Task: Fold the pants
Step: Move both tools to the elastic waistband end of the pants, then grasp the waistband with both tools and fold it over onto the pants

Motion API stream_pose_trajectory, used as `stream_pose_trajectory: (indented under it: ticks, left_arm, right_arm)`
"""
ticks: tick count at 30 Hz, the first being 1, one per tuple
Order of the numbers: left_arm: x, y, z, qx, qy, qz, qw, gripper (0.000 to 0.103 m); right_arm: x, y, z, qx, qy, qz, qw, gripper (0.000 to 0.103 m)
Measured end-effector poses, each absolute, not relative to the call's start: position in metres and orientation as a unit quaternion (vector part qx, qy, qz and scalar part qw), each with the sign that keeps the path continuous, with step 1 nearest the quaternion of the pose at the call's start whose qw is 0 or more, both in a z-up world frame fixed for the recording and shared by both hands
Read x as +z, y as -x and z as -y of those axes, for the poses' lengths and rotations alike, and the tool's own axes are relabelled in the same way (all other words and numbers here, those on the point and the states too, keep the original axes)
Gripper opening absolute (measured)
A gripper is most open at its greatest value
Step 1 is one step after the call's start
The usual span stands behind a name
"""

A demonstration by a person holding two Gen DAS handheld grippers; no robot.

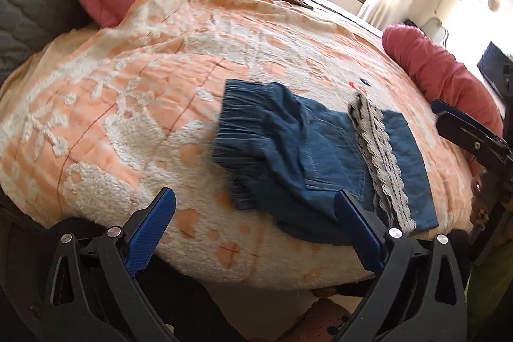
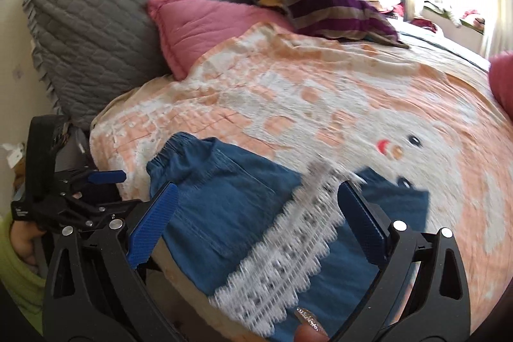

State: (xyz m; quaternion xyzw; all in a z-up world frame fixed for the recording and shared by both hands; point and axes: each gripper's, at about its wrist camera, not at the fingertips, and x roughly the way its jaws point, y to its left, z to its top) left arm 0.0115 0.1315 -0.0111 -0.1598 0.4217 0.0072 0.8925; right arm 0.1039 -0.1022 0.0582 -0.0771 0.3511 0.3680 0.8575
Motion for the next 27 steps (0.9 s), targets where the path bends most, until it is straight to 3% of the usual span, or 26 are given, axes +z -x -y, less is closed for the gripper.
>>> stream_pose_trajectory:
  ticks: [12,13,14,15,19,27]
  left_arm:
    - [-0.037,-0.03,-0.126,-0.037,0.204,-0.434,0.877,0.096]
    - [-0.039,-0.031,-0.126,-0.035,0.204,-0.436,0.876,0.091]
    - [-0.041,-0.032,-0.126,-0.034,0.205,-0.436,0.875,0.076]
    - [-0.044,-0.034,-0.127,-0.035,0.211,-0.439,0.873,0.07]
    - [-0.048,-0.037,-0.127,-0.044,0.217,-0.439,0.871,0.059]
    - [-0.054,-0.04,-0.13,-0.054,0.225,-0.436,0.87,0.056]
  right_arm:
    - [0.041,-0.143,-0.001,0.459,0.141,-0.407,0.777,0.094]
    - [0.038,-0.146,-0.007,0.464,0.149,-0.413,0.77,0.094]
    - [0.035,-0.147,-0.013,0.467,0.157,-0.416,0.764,0.094]
    - [0.032,-0.149,-0.019,0.47,0.167,-0.42,0.759,0.094]
    - [0.016,-0.155,-0.04,0.474,0.194,-0.437,0.739,0.094]
    - [-0.008,-0.156,-0.081,0.497,0.221,-0.458,0.703,0.094]
